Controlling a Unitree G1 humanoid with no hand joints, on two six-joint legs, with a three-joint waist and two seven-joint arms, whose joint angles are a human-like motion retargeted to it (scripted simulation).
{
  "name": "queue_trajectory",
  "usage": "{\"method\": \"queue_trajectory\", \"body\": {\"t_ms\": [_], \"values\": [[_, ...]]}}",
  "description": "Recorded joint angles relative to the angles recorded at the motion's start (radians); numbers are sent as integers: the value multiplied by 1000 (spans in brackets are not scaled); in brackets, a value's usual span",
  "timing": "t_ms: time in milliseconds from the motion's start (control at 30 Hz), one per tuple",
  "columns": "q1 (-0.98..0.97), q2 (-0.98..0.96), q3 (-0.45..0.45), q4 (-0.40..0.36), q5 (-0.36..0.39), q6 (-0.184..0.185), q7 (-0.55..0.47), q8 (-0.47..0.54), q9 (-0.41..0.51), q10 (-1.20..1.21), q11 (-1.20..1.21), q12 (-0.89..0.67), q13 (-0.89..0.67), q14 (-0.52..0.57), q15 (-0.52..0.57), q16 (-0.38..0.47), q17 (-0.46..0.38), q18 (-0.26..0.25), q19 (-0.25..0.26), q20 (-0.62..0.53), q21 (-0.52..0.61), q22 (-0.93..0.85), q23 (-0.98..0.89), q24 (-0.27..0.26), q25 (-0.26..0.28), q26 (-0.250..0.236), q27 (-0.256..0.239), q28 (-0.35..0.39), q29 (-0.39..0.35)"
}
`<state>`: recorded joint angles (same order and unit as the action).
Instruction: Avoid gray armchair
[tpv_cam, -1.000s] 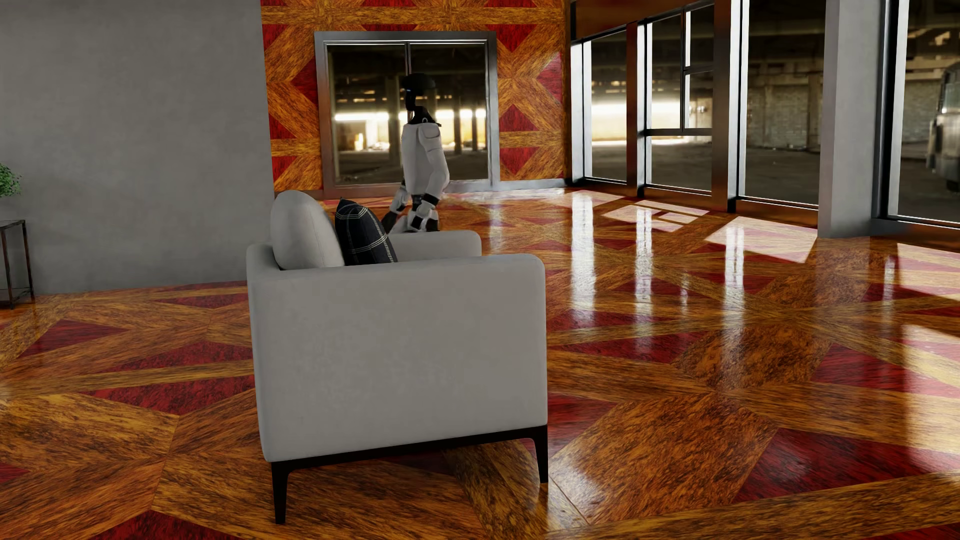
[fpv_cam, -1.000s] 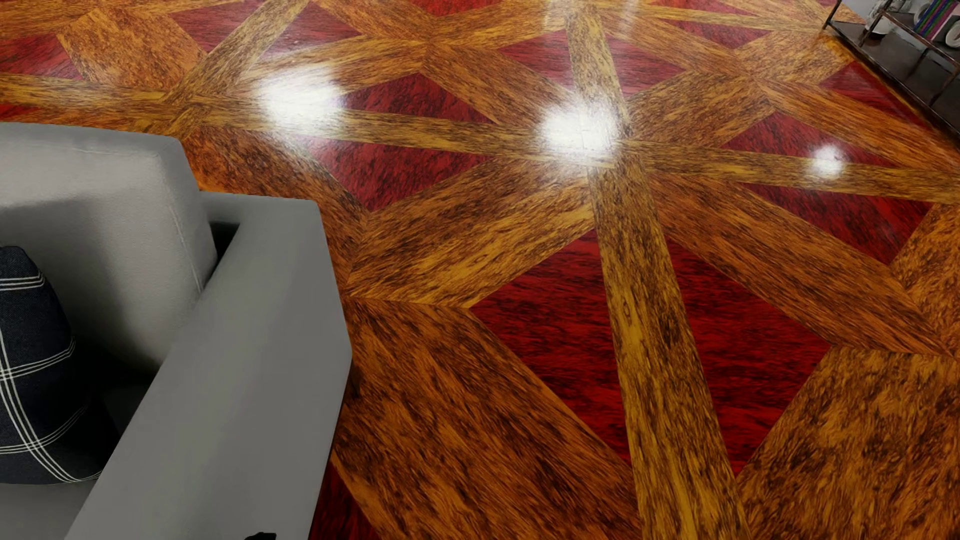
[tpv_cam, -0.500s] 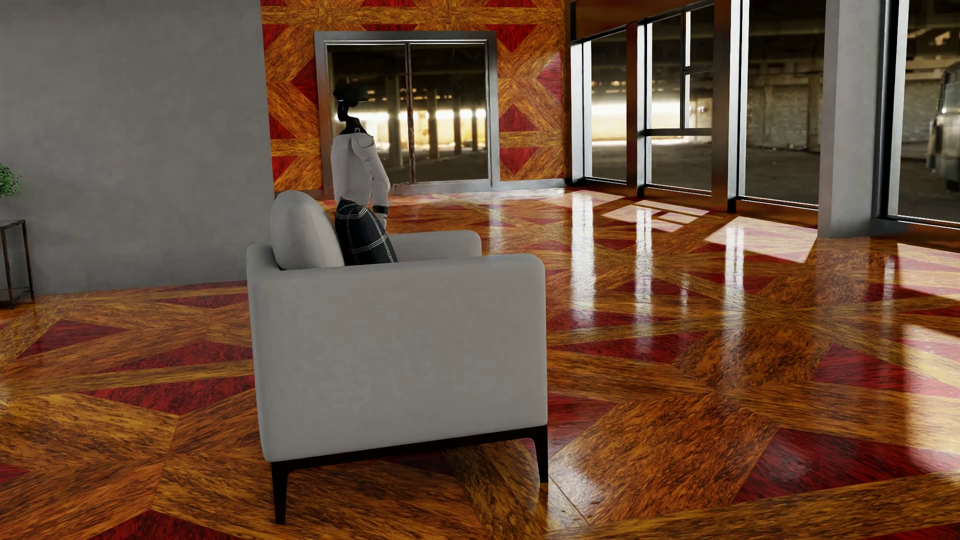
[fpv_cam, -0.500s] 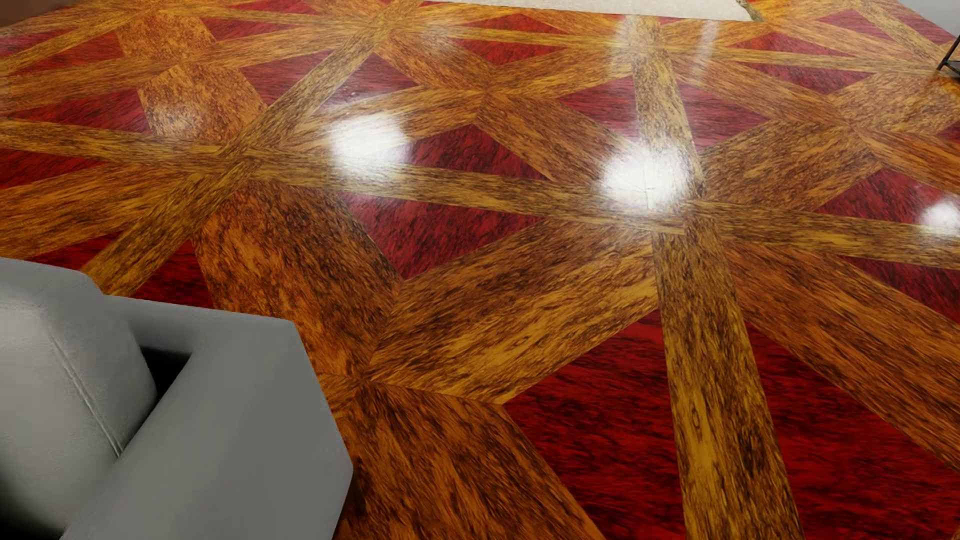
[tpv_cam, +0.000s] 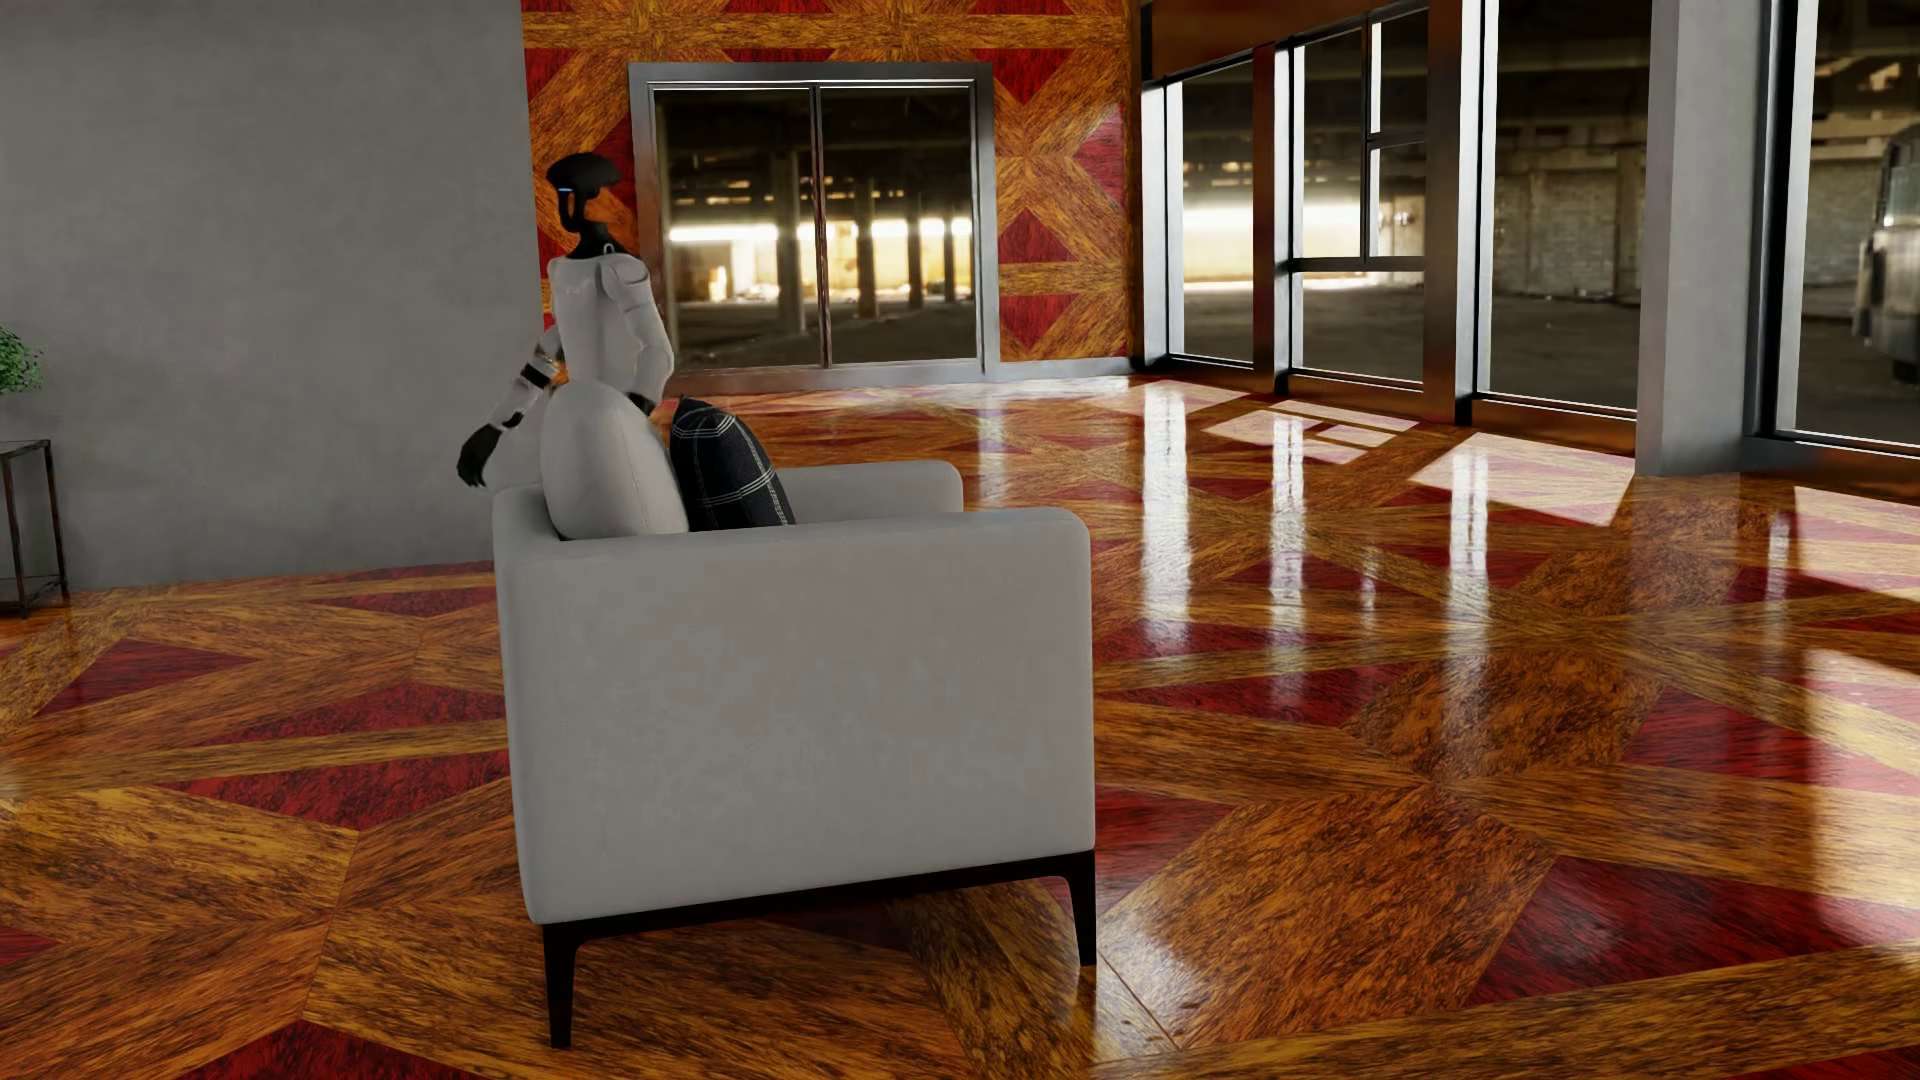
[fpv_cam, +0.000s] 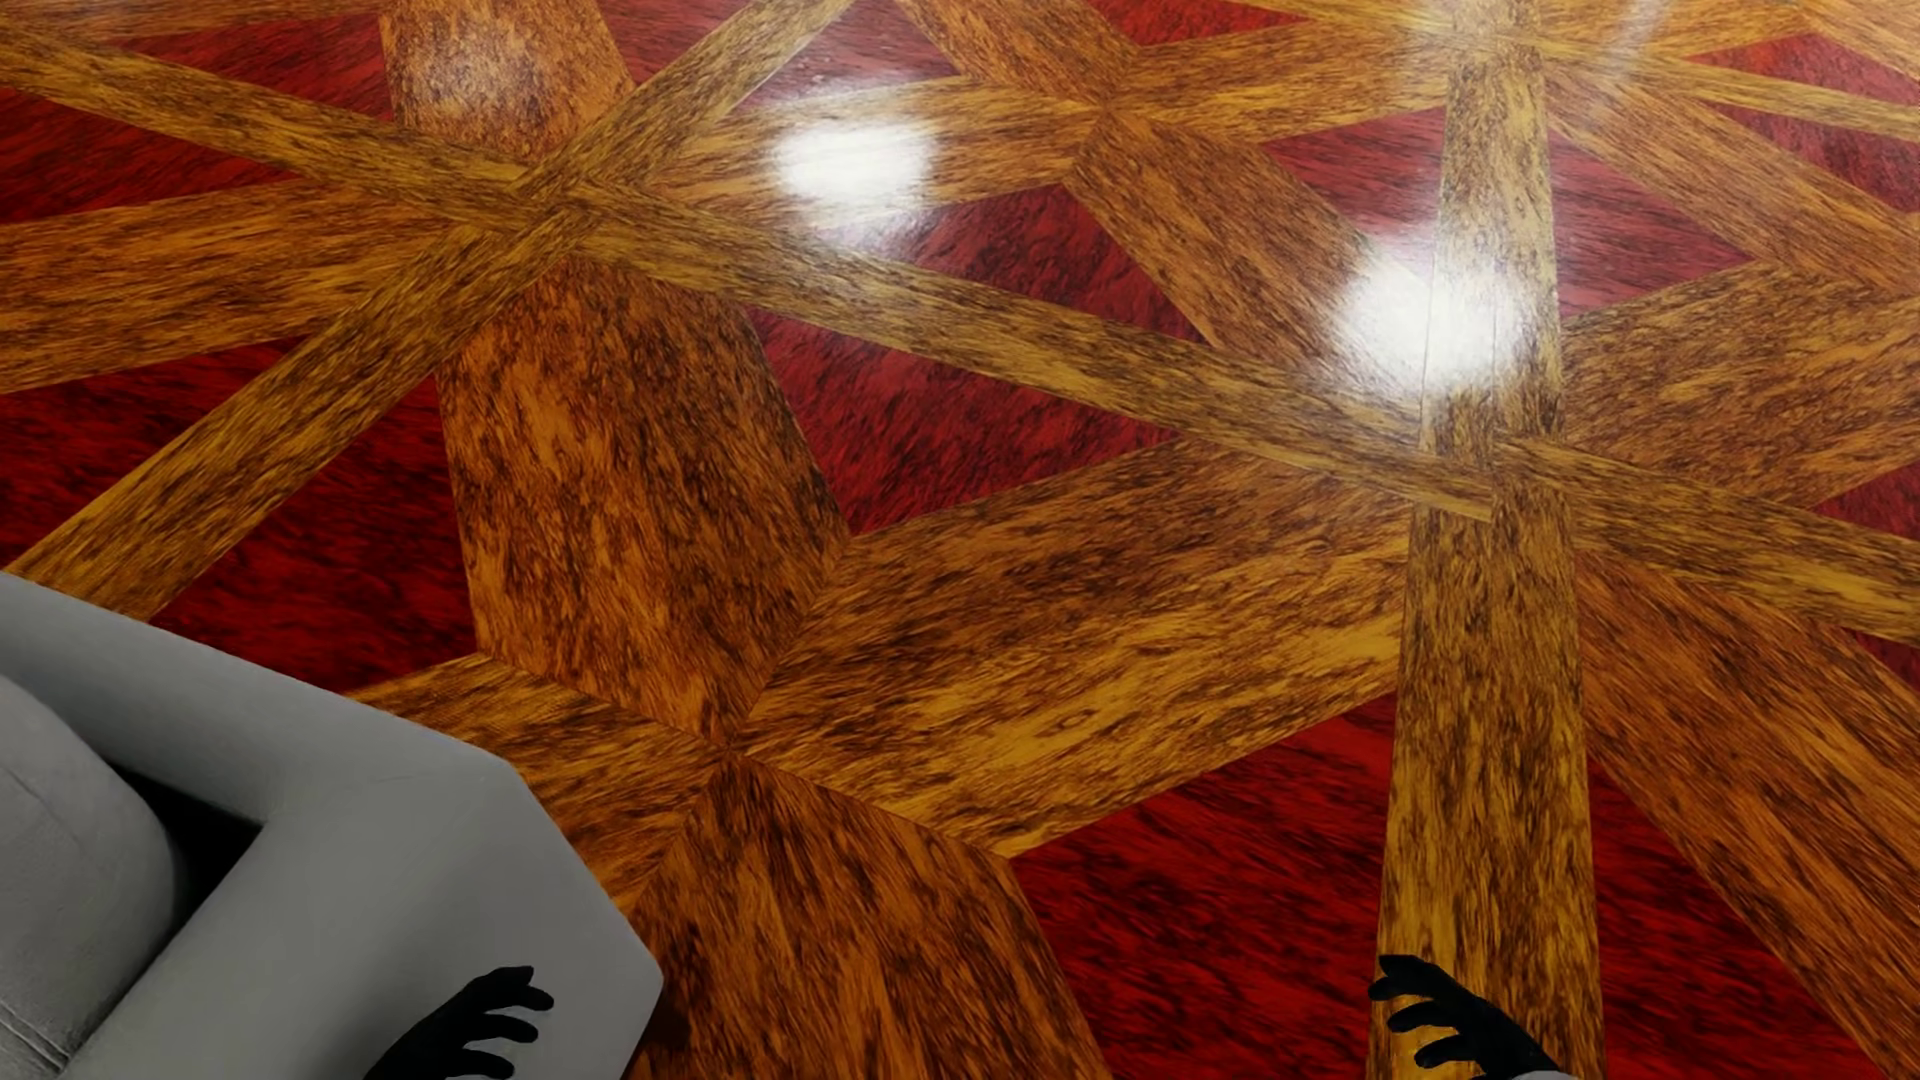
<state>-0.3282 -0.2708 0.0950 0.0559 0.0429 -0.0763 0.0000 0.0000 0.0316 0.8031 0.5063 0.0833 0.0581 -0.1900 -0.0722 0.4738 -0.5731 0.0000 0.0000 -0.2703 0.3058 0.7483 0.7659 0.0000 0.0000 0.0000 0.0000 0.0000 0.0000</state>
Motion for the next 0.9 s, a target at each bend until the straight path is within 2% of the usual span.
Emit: {"method": "queue_trajectory", "body": {"t_ms": [100,167,233,333,433,533,667,900], "values": [[35,29,27,-22,2,6,0,0,-23,-205,-17,21,-5,69,-36,-10,0,0,0,-29,10,35,-58,0,0,0,0,0,0],[78,24,29,-6,13,29,0,0,-58,-255,-11,60,5,81,-60,-34,10,0,0,-24,33,96,-75,0,0,0,0,0,0],[139,31,-10,14,32,70,0,0,-85,-315,-9,96,25,18,-85,-61,20,0,0,-37,51,181,-68,0,0,0,0,0,0],[181,73,-109,24,31,104,0,0,-114,-364,-37,120,85,29,-125,-84,57,0,0,-129,65,318,27,0,0,0,0,0,0],[179,119,-144,21,30,111,0,0,-125,-357,-59,127,157,28,-173,-86,117,0,0,-140,128,343,194,0,0,0,0,0,0],[181,141,-114,22,25,114,0,0,-134,-352,-65,115,211,20,-211,-90,178,0,0,-119,204,268,294,0,0,0,0,0,0],[177,151,-112,25,27,120,0,0,-145,-349,-69,108,236,13,-237,-94,213,0,0,-143,237,204,256,0,0,0,0,0,0],[172,140,-127,21,19,114,0,0,-141,-346,-68,104,211,6,-237,-96,193,0,0,-176,233,230,241,0,0,0,0,0,0]]}}
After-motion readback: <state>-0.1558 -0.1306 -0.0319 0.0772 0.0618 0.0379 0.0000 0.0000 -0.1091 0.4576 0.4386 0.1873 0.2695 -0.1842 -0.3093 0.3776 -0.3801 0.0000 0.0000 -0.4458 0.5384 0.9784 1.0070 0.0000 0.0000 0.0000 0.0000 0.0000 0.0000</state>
